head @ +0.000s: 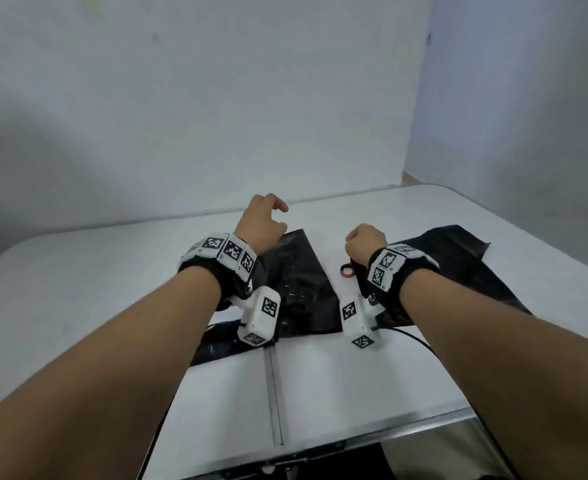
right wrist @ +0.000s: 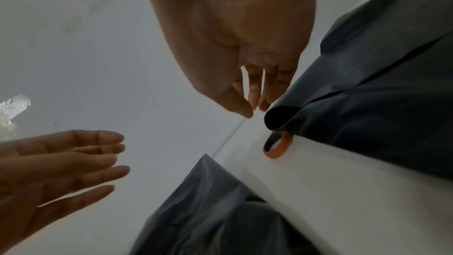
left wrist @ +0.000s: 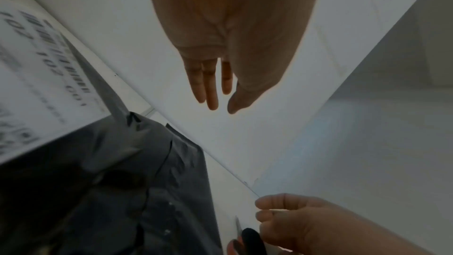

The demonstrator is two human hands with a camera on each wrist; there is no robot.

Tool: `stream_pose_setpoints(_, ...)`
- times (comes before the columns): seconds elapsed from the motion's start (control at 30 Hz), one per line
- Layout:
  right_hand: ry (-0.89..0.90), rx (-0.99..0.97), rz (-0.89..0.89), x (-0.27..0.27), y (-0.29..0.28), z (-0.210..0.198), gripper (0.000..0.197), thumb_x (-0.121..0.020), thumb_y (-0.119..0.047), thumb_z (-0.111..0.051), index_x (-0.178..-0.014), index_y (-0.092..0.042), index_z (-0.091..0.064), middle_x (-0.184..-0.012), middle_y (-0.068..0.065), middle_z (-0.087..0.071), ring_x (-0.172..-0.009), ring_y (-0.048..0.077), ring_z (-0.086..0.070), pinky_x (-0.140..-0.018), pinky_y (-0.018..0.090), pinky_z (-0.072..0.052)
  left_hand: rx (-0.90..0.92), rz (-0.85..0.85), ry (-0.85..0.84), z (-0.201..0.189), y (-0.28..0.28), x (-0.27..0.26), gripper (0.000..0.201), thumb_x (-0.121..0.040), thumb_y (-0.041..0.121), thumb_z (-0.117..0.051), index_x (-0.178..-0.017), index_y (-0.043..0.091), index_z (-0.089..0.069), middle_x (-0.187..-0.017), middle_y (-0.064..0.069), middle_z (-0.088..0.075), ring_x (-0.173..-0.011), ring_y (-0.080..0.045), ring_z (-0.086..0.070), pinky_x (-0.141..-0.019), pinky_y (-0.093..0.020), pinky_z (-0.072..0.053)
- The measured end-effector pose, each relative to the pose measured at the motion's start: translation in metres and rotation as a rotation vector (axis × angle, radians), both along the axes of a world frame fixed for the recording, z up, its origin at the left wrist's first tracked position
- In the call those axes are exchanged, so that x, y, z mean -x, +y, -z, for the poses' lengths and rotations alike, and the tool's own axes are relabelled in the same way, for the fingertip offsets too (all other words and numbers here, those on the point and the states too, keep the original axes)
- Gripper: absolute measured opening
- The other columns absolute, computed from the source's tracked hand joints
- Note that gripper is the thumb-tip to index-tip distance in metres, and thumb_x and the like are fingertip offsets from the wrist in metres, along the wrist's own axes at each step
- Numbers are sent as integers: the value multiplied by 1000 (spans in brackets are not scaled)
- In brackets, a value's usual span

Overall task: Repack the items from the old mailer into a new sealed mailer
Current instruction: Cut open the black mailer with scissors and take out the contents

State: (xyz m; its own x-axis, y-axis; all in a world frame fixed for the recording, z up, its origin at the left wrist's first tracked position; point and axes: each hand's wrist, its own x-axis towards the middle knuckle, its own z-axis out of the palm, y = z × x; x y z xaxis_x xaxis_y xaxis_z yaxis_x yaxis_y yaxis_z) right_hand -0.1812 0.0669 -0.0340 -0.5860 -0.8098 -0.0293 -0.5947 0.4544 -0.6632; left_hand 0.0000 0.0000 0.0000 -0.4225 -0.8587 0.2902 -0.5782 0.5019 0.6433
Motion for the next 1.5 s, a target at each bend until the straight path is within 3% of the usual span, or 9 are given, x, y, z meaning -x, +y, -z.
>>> stream_pose_setpoints(0.13, 160, -236, -87, -8, 4, 4, 14, -82, -7, -51, -88, -8, -63, -95, 13, -57, -99, 34, -57, -77, 30, -48, -40, -23, -11, 9, 6, -16, 32, -83, 7, -56, -114, 15, -57, -126, -4, -47, -106, -22, -59, -82, -25, -42)
stream_pose_setpoints(0.33, 353, -390, -99, -14, -5, 21, 36, -83, -21, -55, -119, -17, -60, -132, 10, -43, -123, 33, -44, -104, 39, -41, -60, -44, -27, 26, 11, -32, 29, -84, 9, -57, -113, 15, -57, -125, -5, -48, -99, -26, -60, -81, -24, -39)
stream_pose_setpoints(0.63, 383, -305, -139, -10, -3, 25, 29, -87, -14, -54, -114, -4, -55, -132, 16, -42, -113, 31, -55, -91, 32, -47, -85, -43, -54, 36, 13, -28, 27, -84, 8, -56, -110, 15, -58, -123, -7, -48, -90, -26, -61, -77, -25, -40)
stream_pose_setpoints(0.7, 348, -242, -153, -9, -1, 22, 14, -85, -18, -56, -90, -6, -56, -120, 16, -50, -106, 32, -57, -79, 33, -48, -94, -33, -42, 35, 14, -26, 27, -84, 10, -56, -110, 16, -58, -122, -6, -49, -93, -26, -61, -80, -26, -43)
stream_pose_setpoints(0.77, 285, -148, -151, -8, -2, 23, 27, -80, -21, -58, -61, -11, -41, -89, 13, -54, -79, 31, -56, -56, 26, -41, -125, -35, -10, 35, 14, -25, 27, -84, 12, -57, -110, 18, -59, -122, -3, -49, -96, -26, -62, -85, -30, -47)
stream_pose_setpoints(0.9, 60, 125, -85, -12, -1, 15, 35, -78, -18, -51, -49, -14, -32, -53, 7, -43, -53, 24, -44, -49, 24, -32, -154, -45, 38, 35, 13, -24, 26, -84, 14, -58, -110, 20, -59, -123, -1, -50, -96, -26, -62, -92, -34, -48)
stream_pose_setpoints(1.0, -116, 205, -140, -19, -2, 8, 26, -82, -17, -50, -57, -10, -55, -77, 14, -72, -62, 21, -65, -63, 29, -51, -152, -45, 41, 36, 12, -23, 25, -85, 13, -58, -109, 19, -59, -124, -2, -49, -85, -24, -60, -83, -32, -49)
stream_pose_setpoints(1.27, 188, -189, -317, -19, 2, 21, 32, -87, -20, -55, -112, -5, -68, -116, 13, -67, -109, 29, -62, -95, 37, -51, -156, -62, 12, 44, 12, -27, 24, -83, 11, -59, -106, 17, -60, -123, -7, -51, -84, -19, -55, -87, -33, -48)
stream_pose_setpoints(1.5, 258, -209, -243, -11, -5, 22, 27, -88, -10, -52, -107, -8, -70, -113, 9, -69, -106, 26, -64, -92, 34, -53, -156, -76, -10, 44, 9, -36, 24, -83, 9, -59, -106, 14, -62, -119, -9, -55, -93, -24, -61, -81, -27, -47)
